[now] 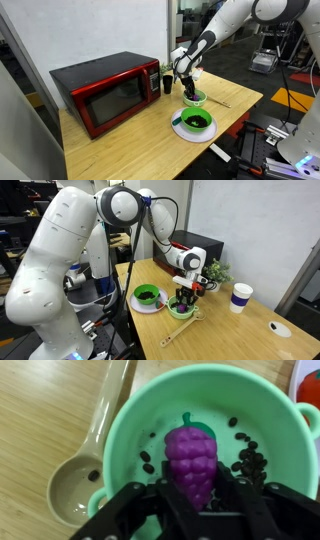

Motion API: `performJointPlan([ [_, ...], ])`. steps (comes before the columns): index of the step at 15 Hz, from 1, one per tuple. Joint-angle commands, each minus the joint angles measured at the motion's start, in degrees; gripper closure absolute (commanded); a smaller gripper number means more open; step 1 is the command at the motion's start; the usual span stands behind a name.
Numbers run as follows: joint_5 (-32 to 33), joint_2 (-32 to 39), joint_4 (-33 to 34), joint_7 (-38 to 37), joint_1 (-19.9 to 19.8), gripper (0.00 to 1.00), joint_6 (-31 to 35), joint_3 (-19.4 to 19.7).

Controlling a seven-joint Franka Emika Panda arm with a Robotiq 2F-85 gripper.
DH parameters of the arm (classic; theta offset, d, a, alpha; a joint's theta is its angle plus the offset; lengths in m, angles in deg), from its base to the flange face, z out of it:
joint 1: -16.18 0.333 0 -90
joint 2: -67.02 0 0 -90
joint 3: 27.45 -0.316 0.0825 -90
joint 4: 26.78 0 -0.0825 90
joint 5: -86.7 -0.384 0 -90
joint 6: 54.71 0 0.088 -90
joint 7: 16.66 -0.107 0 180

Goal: Remove the purple grapes from the light green pot and put them on the white plate

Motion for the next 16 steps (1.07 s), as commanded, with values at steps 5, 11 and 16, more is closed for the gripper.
performJointPlan([
  [5,4.80,-10.35,-9.72,-4.18,1.66,0.81,0.92,-0.14],
  [11,2.10,-21.19,-20.39,-4.25,1.82,0.81,7.45,-2.33],
  [16,-6.11,-26.76,-27.48,0.68,1.32,0.81,18.62,-4.96],
])
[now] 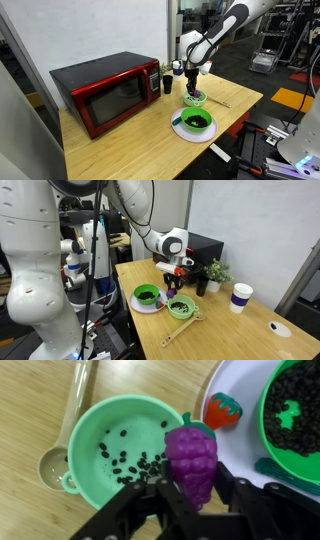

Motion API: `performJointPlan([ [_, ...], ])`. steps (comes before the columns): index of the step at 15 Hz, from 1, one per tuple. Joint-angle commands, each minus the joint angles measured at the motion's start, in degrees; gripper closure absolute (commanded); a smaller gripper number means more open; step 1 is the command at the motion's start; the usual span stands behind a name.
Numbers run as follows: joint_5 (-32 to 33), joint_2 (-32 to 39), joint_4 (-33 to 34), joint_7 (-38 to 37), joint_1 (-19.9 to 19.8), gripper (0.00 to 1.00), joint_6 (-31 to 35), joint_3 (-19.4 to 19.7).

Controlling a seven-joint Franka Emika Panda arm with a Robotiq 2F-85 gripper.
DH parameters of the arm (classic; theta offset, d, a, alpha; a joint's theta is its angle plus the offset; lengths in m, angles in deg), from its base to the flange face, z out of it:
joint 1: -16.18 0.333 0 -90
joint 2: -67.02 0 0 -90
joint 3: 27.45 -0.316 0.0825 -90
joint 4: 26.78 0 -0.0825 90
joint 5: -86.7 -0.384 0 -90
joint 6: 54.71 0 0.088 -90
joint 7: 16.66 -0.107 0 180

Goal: Remove the purple grapes from the light green pot and put them on the white plate

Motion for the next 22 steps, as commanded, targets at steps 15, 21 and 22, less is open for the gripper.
performJointPlan([
  [15,-15.83,0.83,-3.78,12.60,-0.72,0.81,13.52,-5.83],
  [21,-14.23,3.64,-1.17,11.43,-0.64,0.81,13.21,-5.79],
  [22,-13.91,4.34,-0.43,11.29,-0.64,0.81,13.09,-5.73],
])
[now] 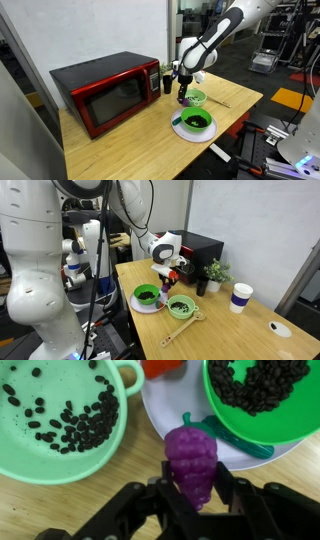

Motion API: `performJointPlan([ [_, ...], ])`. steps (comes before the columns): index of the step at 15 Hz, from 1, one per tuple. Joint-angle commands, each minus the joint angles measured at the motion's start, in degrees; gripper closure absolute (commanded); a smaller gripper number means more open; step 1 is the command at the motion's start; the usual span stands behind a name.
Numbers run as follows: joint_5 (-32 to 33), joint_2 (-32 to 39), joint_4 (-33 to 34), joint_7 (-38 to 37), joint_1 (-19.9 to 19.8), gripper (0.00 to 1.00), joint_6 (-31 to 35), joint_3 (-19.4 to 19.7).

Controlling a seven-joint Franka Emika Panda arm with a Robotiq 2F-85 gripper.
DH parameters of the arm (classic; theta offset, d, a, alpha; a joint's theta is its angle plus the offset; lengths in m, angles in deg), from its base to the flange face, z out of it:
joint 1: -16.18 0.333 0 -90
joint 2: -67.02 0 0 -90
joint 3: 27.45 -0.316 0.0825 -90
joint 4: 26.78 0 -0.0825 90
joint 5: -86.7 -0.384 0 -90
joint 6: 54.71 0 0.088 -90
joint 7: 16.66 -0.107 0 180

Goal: Remove the purple grapes from the light green pot and put them on the white plate

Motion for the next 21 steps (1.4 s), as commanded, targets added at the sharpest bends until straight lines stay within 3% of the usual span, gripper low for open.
performJointPlan([
  [1,1.20,2.84,3.24,0.09,-0.70,0.81,-0.27,-0.32],
  [9,3.94,7.87,8.35,-2.56,-0.36,0.81,-3.17,0.25],
  [21,13.70,9.75,7.76,-12.80,3.36,0.81,-7.60,1.26],
])
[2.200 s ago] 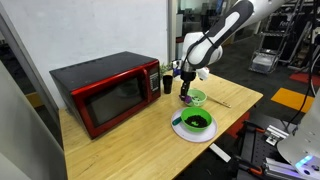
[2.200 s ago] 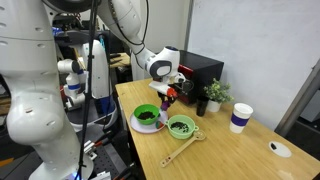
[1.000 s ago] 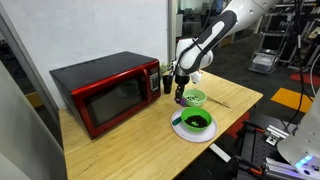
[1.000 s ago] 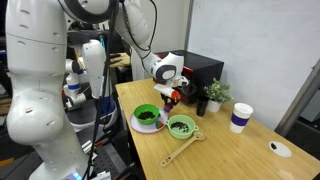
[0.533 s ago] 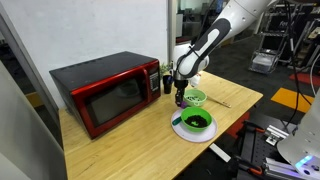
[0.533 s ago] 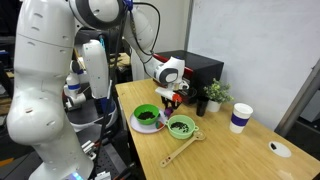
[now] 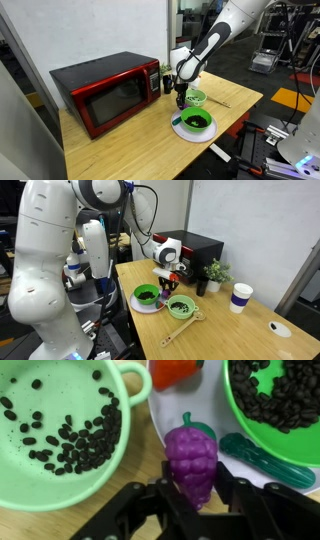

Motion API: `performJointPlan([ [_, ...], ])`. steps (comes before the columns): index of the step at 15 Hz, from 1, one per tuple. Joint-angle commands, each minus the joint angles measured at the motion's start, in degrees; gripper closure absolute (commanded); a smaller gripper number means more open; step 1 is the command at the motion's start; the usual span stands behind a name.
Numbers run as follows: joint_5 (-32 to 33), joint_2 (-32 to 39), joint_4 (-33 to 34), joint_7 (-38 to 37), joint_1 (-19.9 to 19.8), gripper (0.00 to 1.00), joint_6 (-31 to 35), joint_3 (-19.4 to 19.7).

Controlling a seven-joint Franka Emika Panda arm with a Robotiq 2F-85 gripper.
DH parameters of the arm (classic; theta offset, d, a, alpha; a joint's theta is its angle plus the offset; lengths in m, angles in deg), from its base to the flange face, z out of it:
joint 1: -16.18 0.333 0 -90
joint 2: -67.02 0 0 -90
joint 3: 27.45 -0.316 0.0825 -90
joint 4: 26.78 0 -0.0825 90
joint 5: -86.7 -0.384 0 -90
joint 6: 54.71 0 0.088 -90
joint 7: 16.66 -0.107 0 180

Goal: Remove the purple grapes from the light green pot and put them on the white plate

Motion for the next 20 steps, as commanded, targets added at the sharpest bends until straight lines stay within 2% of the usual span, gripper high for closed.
performJointPlan([
  [1,2.72,1.30,0.37,-2.31,1.90,0.81,-1.32,0.89],
  [6,4.41,1.91,0.56,-3.27,2.65,0.81,-1.93,0.95],
  [7,4.42,1.80,0.54,-3.33,2.65,0.51,-2.15,0.91],
  [8,4.60,1.77,0.50,-3.41,2.72,0.30,-2.20,1.00],
  [10,5.08,1.31,0.34,-3.76,2.97,0.25,-2.78,1.18],
  [14,6.83,-0.69,-0.99,-4.92,3.59,0.00,-3.58,1.33],
  [20,8.69,-3.24,-2.96,-6.45,4.55,0.00,-2.57,1.04],
])
